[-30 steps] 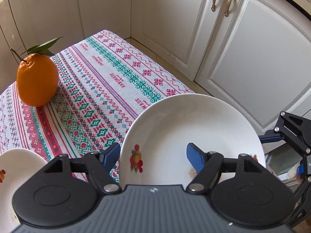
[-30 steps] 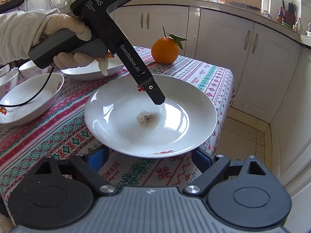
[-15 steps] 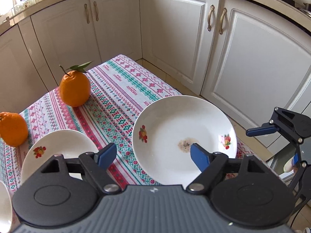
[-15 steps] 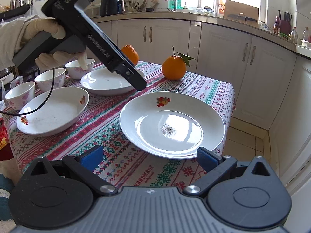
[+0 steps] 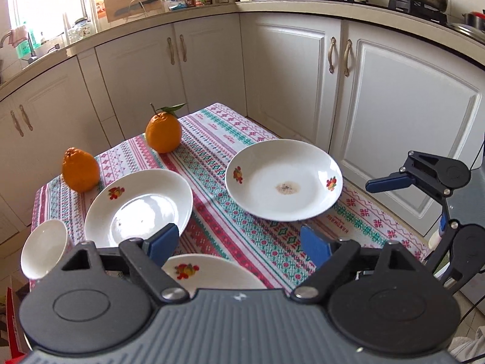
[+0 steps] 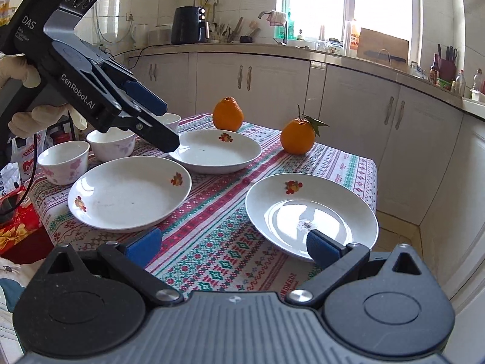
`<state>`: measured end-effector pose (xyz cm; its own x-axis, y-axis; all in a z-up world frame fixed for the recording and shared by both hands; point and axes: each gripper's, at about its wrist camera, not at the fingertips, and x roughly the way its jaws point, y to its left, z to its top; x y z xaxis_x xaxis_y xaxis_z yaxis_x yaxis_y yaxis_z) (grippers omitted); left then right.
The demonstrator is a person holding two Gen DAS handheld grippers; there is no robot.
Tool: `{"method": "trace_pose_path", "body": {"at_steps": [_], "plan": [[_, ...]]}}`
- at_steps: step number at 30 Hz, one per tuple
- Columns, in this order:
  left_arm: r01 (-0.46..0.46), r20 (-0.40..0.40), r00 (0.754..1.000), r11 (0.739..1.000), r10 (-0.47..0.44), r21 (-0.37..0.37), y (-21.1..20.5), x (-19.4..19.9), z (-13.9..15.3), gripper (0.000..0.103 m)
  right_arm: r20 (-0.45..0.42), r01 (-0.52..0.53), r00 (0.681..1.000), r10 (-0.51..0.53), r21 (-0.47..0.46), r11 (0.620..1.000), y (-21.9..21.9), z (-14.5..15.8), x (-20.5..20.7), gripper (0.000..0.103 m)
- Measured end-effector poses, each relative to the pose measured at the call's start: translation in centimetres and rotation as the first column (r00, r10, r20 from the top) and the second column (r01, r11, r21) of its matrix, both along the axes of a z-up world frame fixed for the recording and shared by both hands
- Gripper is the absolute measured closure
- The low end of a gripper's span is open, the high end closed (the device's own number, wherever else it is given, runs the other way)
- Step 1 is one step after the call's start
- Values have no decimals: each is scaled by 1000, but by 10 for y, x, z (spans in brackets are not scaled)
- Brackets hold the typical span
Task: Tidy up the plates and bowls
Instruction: 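Open and withdraw the left gripper while the right gripper approaches a large white plate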
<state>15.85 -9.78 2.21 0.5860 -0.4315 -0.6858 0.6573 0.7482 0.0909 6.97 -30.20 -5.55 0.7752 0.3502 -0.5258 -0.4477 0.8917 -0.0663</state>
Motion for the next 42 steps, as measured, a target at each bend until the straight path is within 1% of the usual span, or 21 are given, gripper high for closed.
{"method": "trace_pose_path", "body": {"at_steps": [4,8,10,17,20,25,28,32,35,39,42], "plan": [[-51,15,999,999,51,4,20,-21,-16,15,-2,-41,999,41,-16,999,16,-3,-7,0],[-106,12,994,994,106,5,35,-35,-32,15,-15,-54,998,54,-22,998,26,-7,-9,0],[-123,19,992,992,122,20,41,-43,-40,15,-27,-59,998,58,-19,998,30,-9,-9,0],[-156,51,987,987,153,49,62,-76,-56,14,-56,-72,996,70,-22,997,39,-14,-7,0],[-161,45,986,985,158,68,74,-88,-62,13,-66,-92,994,90,-27,995,43,-14,-6,0],[-203,-33,978,976,206,73,93,-90,-82,13,-75,-110,991,108,-29,994,49,-13,-1,0],[-226,-57,972,972,230,67,97,-86,-94,13,-80,-122,990,119,-37,992,54,-12,2,0],[-244,-71,966,969,247,50,98,-80,-105,12,-83,-154,985,150,-49,987,61,-9,4,0],[-255,-89,963,967,256,18,99,-75,-107,13,-93,-169,982,164,-54,984,63,-9,8,0],[-270,-90,959,963,269,1,97,-73,-112,2,-113,-209,973,201,-64,976,67,-9,17,0],[-274,-109,957,961,269,-34,98,-71,-115,0,-120,-244,965,234,-78,967,72,-9,26,0]]}}
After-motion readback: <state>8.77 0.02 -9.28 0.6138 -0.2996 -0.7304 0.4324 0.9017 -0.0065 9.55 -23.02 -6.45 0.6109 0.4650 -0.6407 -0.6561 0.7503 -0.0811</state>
